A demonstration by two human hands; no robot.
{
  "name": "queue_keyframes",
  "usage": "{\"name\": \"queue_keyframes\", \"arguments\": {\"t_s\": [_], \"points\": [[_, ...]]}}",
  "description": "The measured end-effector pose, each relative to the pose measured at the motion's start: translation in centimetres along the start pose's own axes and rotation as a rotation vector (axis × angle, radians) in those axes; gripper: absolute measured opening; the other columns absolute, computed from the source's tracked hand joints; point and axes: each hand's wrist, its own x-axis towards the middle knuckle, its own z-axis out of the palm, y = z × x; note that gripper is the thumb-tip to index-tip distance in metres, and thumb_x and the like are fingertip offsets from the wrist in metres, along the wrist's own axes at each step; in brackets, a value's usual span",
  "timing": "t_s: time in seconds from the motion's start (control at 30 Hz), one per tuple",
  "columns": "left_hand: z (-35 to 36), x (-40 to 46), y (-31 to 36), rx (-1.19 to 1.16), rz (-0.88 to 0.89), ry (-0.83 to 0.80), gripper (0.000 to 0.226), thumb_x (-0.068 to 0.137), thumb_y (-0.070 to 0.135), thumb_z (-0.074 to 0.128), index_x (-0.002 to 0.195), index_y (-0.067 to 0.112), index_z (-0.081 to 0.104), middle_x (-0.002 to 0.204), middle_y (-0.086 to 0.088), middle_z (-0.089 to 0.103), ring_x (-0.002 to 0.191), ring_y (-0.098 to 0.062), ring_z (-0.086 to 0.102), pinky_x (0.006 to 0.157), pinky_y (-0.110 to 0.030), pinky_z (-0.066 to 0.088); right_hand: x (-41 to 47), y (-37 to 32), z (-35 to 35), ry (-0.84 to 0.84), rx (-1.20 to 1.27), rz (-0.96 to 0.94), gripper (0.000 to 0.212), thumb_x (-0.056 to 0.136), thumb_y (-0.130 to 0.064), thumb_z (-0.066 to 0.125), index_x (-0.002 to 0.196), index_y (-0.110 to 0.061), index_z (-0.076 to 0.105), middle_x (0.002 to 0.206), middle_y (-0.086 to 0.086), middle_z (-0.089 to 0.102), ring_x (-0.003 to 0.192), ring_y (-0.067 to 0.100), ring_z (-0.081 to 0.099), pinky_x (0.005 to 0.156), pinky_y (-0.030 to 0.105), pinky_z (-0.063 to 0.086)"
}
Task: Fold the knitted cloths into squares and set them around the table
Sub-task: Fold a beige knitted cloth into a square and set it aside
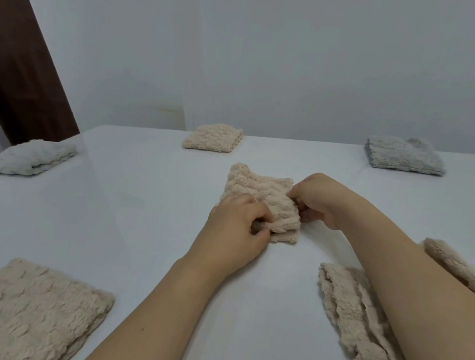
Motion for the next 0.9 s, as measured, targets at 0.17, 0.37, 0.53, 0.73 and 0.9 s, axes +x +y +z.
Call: {"name": "queue_keyframes", "arguments": {"t_s": [0.17, 0.37, 0.53, 0.73, 0.9], "points": [[-0.1, -0.1, 0.3, 0.059, -0.016, -0.014, 0.022, 0.086, 0.016, 0.058, 0.101, 0.025, 0.071, 0.099, 0.006, 0.057, 0.104, -0.017, 0.047, 0.097, -0.040, 0.041, 0.7, -0.6, 1.4, 0.034, -0.025, -0.007, 0.014, 0.091, -0.019, 0.045, 0.101, -0.010, 0.049, 0.085, 0.009, 0.048, 0.066, 0.024, 0.046, 0.060, 0.032, 0.043], [-0.9, -0.4, -0.1, -0.131, -0.085, -0.034, 0.039, 0.081, -0.004, 0.050, 0.093, 0.019, 0.079, 0.100, 0.010, 0.056, 0.104, -0.011, 0.051, 0.092, -0.016, 0.039, 0.5, 0.6, 3.9, 0.300, -0.542, -0.199, 0.030, 0.094, -0.012, 0.036, 0.123, -0.005, 0.037, 0.103, 0.011, 0.052, 0.087, 0.030, 0.050, 0.072, 0.037, 0.041], [-2.0, -0.2, -0.5, 0.081, -0.518, 0.215, 0.026, 0.095, 0.034, 0.043, 0.110, 0.027, 0.064, 0.123, 0.001, 0.052, 0.118, -0.024, 0.044, 0.101, -0.038, 0.032, 0.1, 1.5, 4.9, 0.385, -0.718, -0.321, 0.034, 0.094, -0.008, 0.039, 0.127, -0.004, 0.033, 0.102, 0.014, 0.058, 0.075, 0.030, 0.047, 0.055, 0.032, 0.028], [-1.5, 0.1, -1.1, 0.239, -0.642, -0.004, 0.047, 0.095, 0.060, 0.035, 0.098, 0.020, 0.059, 0.115, -0.001, 0.053, 0.118, -0.029, 0.042, 0.098, -0.042, 0.026, -0.5, 0.4, 4.0, 0.284, -0.445, -0.240, 0.057, 0.101, -0.039, 0.033, 0.143, -0.004, 0.017, 0.125, 0.019, 0.056, 0.107, 0.036, 0.055, 0.079, 0.039, 0.039], [-1.6, 0.0, 0.3, -0.003, -0.555, 0.064, 0.029, 0.098, 0.049, 0.042, 0.091, 0.021, 0.042, 0.086, 0.007, 0.058, 0.088, -0.022, 0.054, 0.096, -0.040, 0.032, -0.2, -0.3, 3.8, 0.242, -0.508, -0.193, 0.053, 0.095, -0.015, 0.037, 0.144, -0.005, 0.018, 0.114, 0.017, 0.057, 0.099, 0.034, 0.058, 0.073, 0.034, 0.043]]}}
